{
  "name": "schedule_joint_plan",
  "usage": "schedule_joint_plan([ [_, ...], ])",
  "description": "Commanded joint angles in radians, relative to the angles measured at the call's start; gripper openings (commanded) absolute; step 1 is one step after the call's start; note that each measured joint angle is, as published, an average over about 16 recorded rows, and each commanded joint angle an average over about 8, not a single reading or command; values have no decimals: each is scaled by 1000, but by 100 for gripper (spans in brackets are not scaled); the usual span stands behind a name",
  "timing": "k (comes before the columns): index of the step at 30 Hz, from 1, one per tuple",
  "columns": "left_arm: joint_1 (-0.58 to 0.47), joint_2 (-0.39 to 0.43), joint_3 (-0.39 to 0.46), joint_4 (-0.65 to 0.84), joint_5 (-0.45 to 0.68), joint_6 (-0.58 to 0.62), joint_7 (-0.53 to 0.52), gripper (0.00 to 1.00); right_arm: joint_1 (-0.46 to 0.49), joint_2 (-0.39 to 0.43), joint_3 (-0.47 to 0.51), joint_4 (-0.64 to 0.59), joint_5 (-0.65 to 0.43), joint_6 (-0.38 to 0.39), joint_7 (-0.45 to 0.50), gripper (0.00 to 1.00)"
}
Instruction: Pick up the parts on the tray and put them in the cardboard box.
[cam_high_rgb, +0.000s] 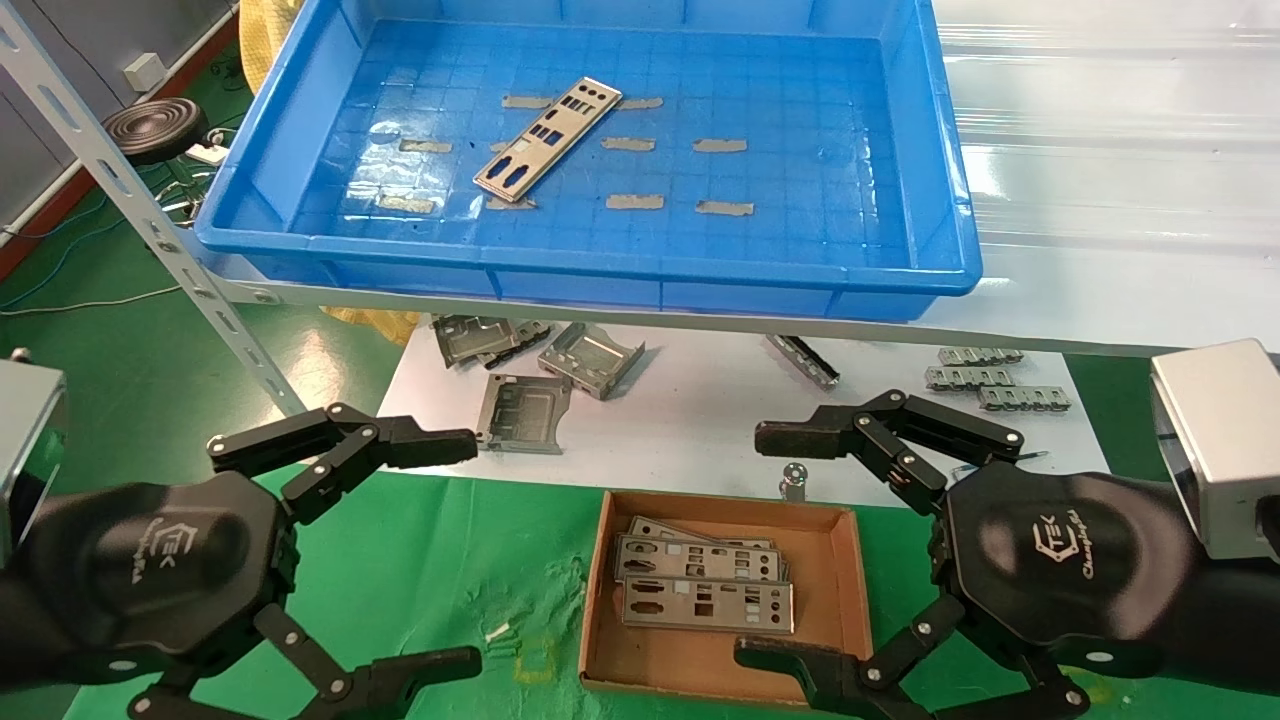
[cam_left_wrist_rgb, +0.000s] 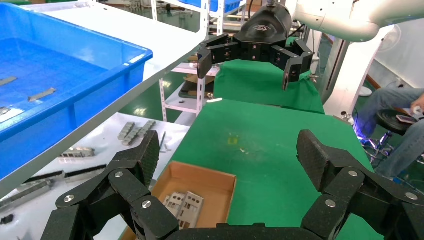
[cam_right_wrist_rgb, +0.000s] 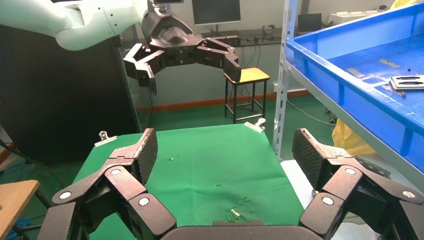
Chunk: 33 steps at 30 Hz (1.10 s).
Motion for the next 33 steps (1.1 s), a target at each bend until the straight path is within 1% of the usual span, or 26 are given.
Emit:
schedule_joint_plan([
  [1,0,0,0,0,0,0,0,100,0,0,0,0,0,0,0,100],
  [4,0,0,0,0,0,0,0,100,0,0,0,0,0,0,0,100],
  [12,0,0,0,0,0,0,0,100,0,0,0,0,0,0,0,0],
  [33,0,0,0,0,0,0,0,100,0,0,0,0,0,0,0,0],
])
